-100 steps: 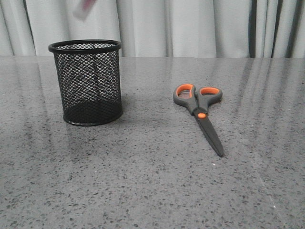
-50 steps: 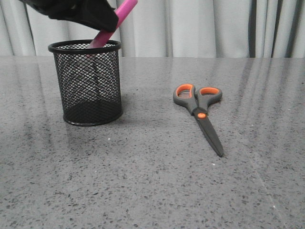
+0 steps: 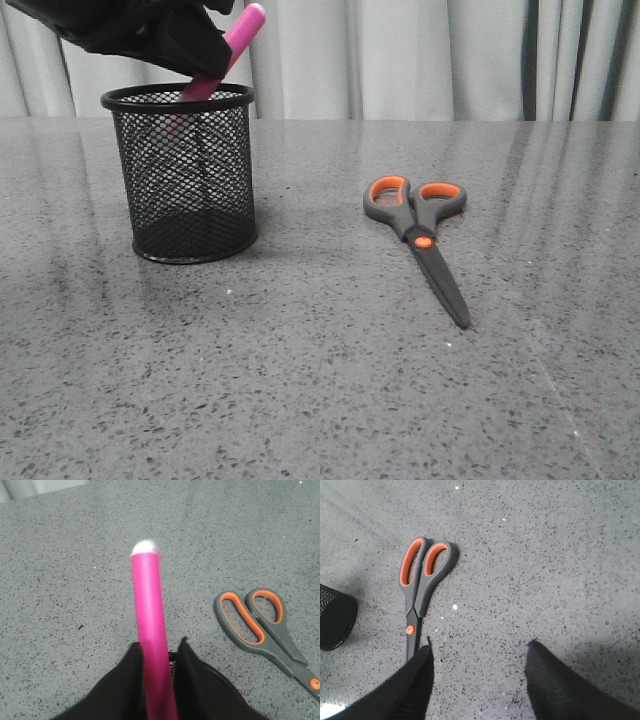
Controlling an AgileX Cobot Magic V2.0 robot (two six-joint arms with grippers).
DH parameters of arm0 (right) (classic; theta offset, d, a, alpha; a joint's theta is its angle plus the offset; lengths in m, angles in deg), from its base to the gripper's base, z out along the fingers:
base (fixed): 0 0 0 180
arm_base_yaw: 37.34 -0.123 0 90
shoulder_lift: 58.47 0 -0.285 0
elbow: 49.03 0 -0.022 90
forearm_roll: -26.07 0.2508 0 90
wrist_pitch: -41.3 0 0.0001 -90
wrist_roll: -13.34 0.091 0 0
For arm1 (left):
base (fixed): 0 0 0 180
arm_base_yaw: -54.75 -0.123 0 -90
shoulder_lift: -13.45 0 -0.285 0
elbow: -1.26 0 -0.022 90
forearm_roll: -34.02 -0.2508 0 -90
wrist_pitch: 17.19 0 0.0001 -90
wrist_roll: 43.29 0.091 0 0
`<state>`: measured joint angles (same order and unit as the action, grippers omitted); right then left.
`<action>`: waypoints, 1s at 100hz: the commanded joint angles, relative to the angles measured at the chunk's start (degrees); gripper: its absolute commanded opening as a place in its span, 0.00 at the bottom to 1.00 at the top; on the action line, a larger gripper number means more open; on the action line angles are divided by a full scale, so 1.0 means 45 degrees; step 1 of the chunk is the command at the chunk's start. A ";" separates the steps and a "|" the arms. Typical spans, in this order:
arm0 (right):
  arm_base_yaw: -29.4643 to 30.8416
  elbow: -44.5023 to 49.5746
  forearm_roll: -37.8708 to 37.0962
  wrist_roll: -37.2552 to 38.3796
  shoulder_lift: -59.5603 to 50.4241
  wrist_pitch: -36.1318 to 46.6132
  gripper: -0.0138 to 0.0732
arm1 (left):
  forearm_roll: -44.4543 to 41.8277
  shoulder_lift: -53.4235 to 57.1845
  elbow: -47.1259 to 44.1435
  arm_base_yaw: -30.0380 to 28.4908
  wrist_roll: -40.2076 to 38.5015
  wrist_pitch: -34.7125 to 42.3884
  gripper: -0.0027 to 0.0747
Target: Put pen and scissors into bin
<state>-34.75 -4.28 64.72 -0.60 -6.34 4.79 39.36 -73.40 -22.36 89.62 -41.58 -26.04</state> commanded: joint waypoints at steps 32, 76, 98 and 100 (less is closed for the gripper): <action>0.0082 -0.0447 0.0209 -0.0115 0.0035 0.0700 0.58 | 0.0189 0.1418 0.0336 -0.0026 -0.0064 0.0943 0.58; 0.0082 -0.0447 0.0299 -0.0115 0.0055 0.0385 0.58 | -0.0052 0.4647 0.0306 -0.3928 -0.0064 -0.1806 0.57; 0.0082 -0.0447 0.0382 -0.0425 0.0055 -0.0135 0.58 | -0.0052 0.6292 -0.0162 -0.5548 -0.0064 -0.2041 0.57; 0.0056 -0.0447 0.0382 -0.0569 0.0055 -0.0159 0.58 | -0.0052 0.6427 -0.0260 -0.5650 -0.0064 -0.2041 0.57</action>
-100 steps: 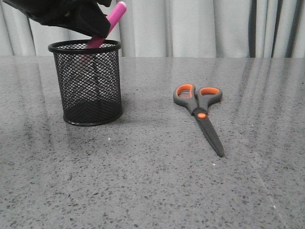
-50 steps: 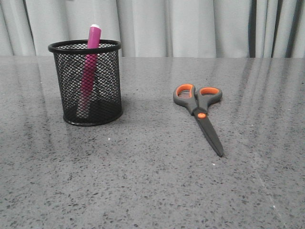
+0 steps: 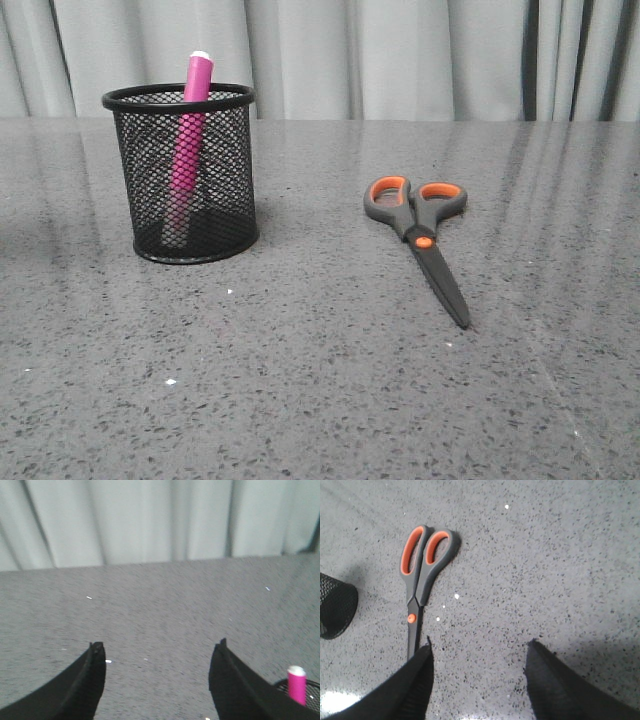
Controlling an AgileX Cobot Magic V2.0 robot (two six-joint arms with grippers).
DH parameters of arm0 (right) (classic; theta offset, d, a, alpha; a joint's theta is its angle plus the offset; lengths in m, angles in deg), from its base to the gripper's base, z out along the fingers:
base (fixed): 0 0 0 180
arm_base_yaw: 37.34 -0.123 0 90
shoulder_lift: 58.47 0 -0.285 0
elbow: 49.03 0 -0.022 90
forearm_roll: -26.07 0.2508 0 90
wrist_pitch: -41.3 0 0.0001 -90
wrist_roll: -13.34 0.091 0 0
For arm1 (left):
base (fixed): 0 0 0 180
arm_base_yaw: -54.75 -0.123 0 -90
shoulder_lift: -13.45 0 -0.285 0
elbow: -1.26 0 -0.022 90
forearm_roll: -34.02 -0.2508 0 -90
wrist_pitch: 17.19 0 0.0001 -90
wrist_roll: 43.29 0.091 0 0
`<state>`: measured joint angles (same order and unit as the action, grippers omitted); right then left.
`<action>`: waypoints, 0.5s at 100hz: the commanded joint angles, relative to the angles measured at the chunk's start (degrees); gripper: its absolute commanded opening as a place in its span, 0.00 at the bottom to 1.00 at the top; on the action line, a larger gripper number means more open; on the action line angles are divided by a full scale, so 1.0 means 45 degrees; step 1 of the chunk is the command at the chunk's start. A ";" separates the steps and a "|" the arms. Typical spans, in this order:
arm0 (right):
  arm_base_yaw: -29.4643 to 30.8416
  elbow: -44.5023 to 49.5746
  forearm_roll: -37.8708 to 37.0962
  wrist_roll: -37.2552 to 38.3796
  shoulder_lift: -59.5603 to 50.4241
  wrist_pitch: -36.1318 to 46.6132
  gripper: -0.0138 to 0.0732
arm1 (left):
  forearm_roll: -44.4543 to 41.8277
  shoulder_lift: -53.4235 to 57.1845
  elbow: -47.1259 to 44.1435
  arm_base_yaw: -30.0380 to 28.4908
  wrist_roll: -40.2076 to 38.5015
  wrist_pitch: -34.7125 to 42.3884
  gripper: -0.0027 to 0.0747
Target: Put pen and scissors into bin
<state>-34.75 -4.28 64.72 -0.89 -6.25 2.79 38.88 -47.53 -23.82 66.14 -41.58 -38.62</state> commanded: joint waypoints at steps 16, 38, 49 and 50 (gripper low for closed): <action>0.0037 -0.0547 0.0382 -0.1203 0.0036 0.0219 0.57 | 0.0055 0.1536 -0.0732 -0.1052 -0.0064 0.0781 0.57; 0.0037 -0.1608 -0.0295 -0.1523 0.0572 -0.0146 0.57 | 0.0055 0.1980 -0.1249 -0.1237 -0.0064 0.1023 0.57; 0.0037 -0.1701 0.0108 -0.1523 0.0693 -0.0054 0.57 | 0.0055 0.1980 -0.1249 -0.1237 -0.0064 0.1056 0.57; 0.0037 -0.1701 0.0142 -0.1523 0.0693 -0.0054 0.57 | 0.0055 0.1980 -0.1249 -0.1237 -0.0064 0.1056 0.57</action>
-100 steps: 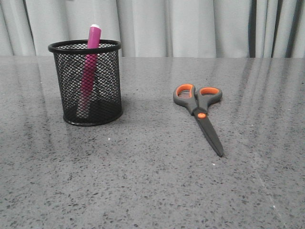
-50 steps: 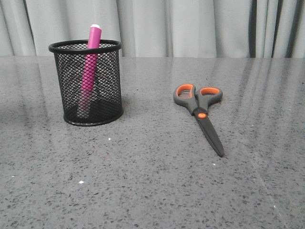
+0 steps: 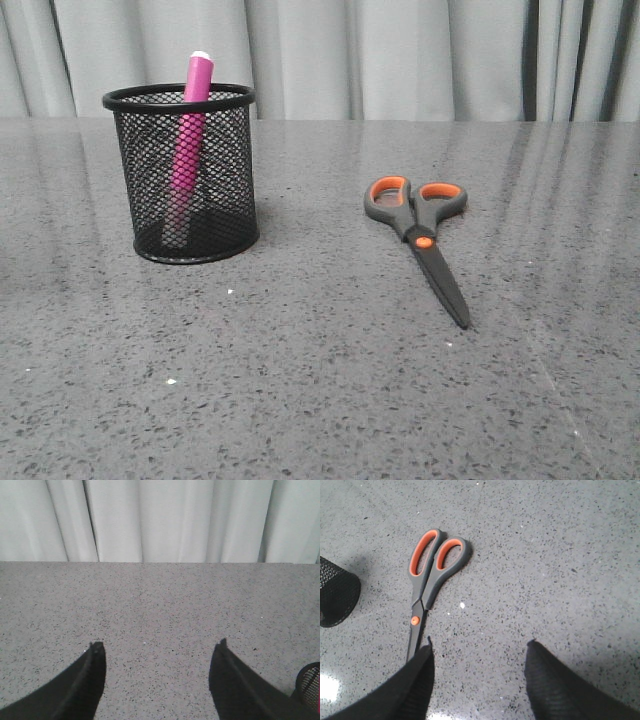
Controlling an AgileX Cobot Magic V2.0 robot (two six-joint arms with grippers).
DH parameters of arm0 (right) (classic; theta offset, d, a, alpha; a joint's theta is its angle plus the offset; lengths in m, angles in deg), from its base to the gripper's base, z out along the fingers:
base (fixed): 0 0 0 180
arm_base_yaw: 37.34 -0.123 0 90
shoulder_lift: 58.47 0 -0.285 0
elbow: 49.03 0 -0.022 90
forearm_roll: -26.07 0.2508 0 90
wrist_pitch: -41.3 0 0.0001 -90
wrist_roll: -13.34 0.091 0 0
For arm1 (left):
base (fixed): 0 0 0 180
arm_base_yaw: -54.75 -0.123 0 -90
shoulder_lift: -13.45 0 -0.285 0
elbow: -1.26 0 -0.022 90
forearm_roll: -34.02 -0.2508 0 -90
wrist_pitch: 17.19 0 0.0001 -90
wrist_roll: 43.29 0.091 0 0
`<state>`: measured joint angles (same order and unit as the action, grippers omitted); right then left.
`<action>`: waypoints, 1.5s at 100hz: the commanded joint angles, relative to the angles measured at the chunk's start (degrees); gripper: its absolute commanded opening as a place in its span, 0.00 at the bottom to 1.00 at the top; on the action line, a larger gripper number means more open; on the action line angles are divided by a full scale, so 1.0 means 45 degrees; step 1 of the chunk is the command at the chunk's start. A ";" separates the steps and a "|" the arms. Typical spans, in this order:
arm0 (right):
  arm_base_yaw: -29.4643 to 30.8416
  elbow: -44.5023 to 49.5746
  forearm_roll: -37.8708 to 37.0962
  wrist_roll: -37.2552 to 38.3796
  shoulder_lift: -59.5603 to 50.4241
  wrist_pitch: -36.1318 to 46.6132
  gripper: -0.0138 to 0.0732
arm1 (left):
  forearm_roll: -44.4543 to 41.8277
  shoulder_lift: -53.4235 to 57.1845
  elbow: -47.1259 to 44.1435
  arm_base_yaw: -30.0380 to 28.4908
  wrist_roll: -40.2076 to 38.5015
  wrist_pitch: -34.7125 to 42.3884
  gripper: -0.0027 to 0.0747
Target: Put pen and scissors into bin
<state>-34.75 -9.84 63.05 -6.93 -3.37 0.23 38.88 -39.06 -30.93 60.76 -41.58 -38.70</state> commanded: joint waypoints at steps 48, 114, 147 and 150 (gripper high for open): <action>-0.0047 -0.2336 0.0695 -0.0328 0.1566 -0.1867 0.57 | 0.0055 0.0099 0.0331 -0.0042 -0.0064 0.1073 0.57; -0.6848 -0.5523 -0.8367 0.6969 0.4643 -0.1669 0.57 | 0.0165 0.0099 0.0331 -0.0042 -0.0064 0.1156 0.57; -0.8237 -0.6522 -0.9580 0.9674 0.7627 -0.1369 0.58 | 0.0165 0.0099 0.0331 -0.0042 -0.0064 0.1156 0.57; -0.8237 -0.6545 -0.9580 0.9789 0.7772 -0.1205 0.58 | 0.0165 0.0099 0.0331 -0.0042 -0.0064 0.1156 0.57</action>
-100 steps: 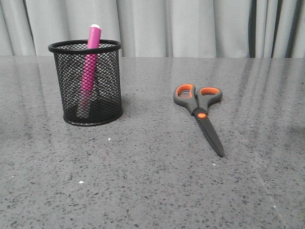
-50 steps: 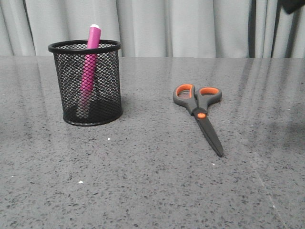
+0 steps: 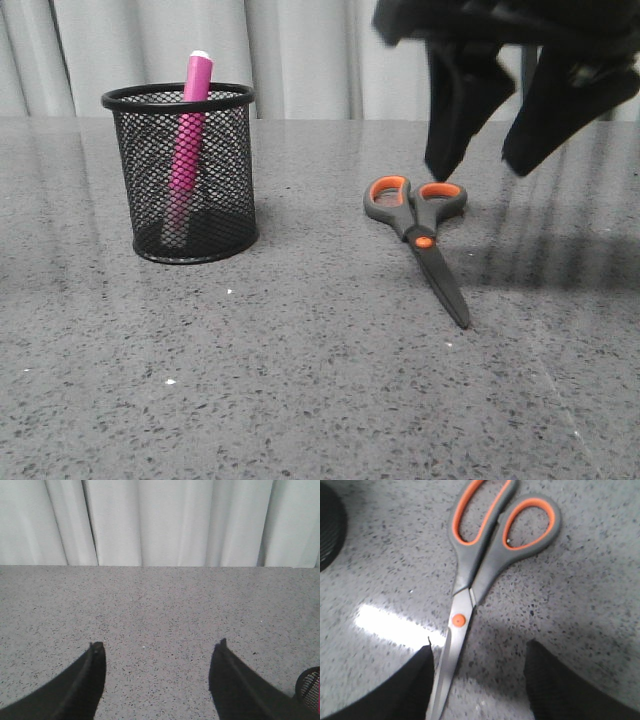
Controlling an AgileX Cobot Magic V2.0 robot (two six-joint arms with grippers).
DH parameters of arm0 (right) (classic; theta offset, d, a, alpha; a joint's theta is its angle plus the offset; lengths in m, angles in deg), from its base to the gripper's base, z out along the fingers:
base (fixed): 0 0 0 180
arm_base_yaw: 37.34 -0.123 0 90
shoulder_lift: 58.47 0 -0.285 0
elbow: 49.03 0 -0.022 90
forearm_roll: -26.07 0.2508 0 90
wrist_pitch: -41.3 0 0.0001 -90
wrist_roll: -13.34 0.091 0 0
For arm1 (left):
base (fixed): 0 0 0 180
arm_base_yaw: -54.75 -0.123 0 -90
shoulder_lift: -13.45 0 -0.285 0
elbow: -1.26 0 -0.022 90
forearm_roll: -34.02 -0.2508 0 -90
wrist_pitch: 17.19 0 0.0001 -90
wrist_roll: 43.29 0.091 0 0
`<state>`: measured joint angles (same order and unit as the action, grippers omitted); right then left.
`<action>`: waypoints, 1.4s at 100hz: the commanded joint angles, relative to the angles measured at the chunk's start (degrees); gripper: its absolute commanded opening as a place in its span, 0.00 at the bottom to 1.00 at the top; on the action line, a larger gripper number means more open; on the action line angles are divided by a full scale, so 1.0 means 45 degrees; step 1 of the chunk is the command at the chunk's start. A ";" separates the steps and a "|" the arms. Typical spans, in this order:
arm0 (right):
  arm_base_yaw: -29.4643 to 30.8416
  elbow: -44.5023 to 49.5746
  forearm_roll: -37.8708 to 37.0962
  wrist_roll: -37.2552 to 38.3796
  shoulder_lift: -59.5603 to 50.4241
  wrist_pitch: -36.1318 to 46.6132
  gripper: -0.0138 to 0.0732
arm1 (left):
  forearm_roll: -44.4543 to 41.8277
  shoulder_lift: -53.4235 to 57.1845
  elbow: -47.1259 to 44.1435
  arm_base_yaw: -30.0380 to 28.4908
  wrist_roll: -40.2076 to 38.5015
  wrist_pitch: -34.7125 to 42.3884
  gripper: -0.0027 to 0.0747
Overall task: Put pen and scissors into bin
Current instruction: 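Lower the right gripper onto the scissors handles and grasp them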
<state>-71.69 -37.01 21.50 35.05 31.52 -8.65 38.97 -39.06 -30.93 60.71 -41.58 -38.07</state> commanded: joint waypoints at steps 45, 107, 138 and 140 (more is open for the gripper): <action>-0.0003 -0.1004 -0.0407 0.0684 0.1724 0.1594 0.58 | 0.0145 0.0099 0.0331 -0.0031 -0.0064 0.1018 0.57; -0.0003 -0.1471 -0.0530 0.0684 0.2826 0.1418 0.45 | 0.0145 0.0099 0.0331 -0.0031 -0.0064 0.1018 0.57; -0.0003 -0.1471 -0.0780 0.0684 0.2799 0.1210 0.08 | 0.0145 0.0099 0.0331 -0.0031 -0.0064 0.1018 0.57; -0.0003 -0.1471 -0.0780 0.0684 0.2779 0.1212 0.08 | 0.0145 0.0099 0.0331 -0.0031 -0.0064 0.1018 0.57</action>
<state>-71.69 -42.50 18.93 38.44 45.50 -4.10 38.97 -39.06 -30.93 60.71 -41.58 -38.07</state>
